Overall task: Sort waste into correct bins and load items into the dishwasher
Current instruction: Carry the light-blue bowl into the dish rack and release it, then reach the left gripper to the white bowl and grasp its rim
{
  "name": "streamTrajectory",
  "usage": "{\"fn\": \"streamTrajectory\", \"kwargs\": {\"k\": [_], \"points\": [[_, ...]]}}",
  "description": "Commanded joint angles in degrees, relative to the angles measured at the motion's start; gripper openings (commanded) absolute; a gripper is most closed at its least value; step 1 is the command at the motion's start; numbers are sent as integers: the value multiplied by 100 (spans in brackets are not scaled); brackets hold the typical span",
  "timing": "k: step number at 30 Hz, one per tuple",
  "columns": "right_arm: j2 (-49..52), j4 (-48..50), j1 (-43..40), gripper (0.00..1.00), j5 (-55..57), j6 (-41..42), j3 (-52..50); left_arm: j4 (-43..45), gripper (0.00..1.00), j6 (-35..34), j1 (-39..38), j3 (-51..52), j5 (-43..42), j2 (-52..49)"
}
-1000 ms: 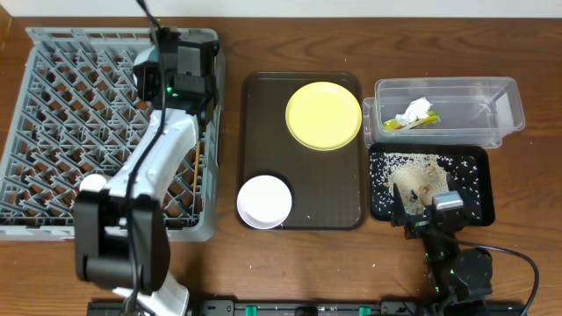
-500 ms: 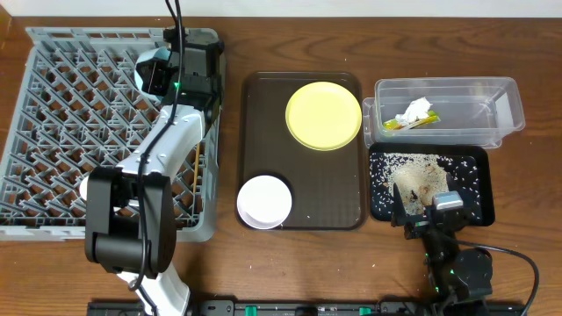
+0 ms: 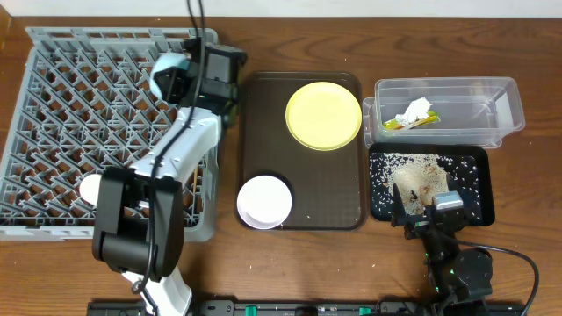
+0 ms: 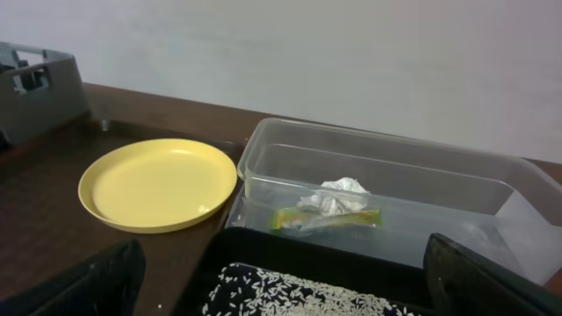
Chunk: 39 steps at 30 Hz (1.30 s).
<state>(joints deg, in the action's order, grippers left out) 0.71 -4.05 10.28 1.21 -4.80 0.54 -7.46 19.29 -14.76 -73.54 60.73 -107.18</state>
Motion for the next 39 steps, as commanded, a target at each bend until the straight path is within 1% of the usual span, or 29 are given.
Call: {"fn": "streamTrajectory", "kwargs": {"k": [1, 3, 4, 7, 9, 10, 12, 15, 17, 19, 24, 26, 28, 31, 34, 37, 39], "points": [[-33, -4, -57, 99, -20, 68, -24, -2, 22, -129, -131, 22, 74, 11], [-33, -4, -57, 99, -20, 68, -24, -2, 41, -291, -216, 22, 387, 24], [-33, -4, -57, 99, -20, 68, -24, -15, 44, -369, -264, 22, 501, 39], [-33, -4, -57, 99, -20, 68, -24, -269, 47, -568, -442, 22, 531, 144], [-33, -4, -57, 99, -20, 68, -24, -605, 48, -981, -592, 22, 448, 267], [-33, -4, -57, 99, -20, 68, -24, -824, 48, -1141, -671, 22, 271, 341], [-33, -4, -57, 99, -20, 68, -24, -1370, 49, -1611, -828, 22, -297, 540], [-33, -4, -57, 99, -20, 68, -24, -2173, 48, -2520, -973, 22, -1766, 949], [-33, -4, -57, 99, -20, 68, -24, -2516, 48, -3003, -986, 22, -2756, 1287], [-33, -4, -57, 99, -20, 68, -24, -2712, 48, -3274, -986, 22, -3543, 1628], [-33, -4, -57, 99, -20, 68, -24, -3309, 49, -3628, -986, 24, -5580, 2452], [-33, -4, -57, 99, -20, 68, -24, -3727, 49, -3729, -986, 24, -6078, 2562], [-33, -4, -57, 99, -20, 68, -24, -4249, 49, -3851, -986, 46, -6319, 2538], [-33, -4, -57, 99, -20, 68, -24, -4706, 49, -3958, -986, 289, -6310, 2413], [-33, -4, -57, 99, -20, 68, -24, -4725, 49, -4002, -986, 651, -6275, 2223], [-33, -4, -57, 99, -20, 68, -24, -4732, 48, -4269, -986, 962, -6002, 1939], [-33, -4, -57, 99, -20, 68, -24, -4710, 48, -4321, -986, 1113, -5967, 1733]]}}
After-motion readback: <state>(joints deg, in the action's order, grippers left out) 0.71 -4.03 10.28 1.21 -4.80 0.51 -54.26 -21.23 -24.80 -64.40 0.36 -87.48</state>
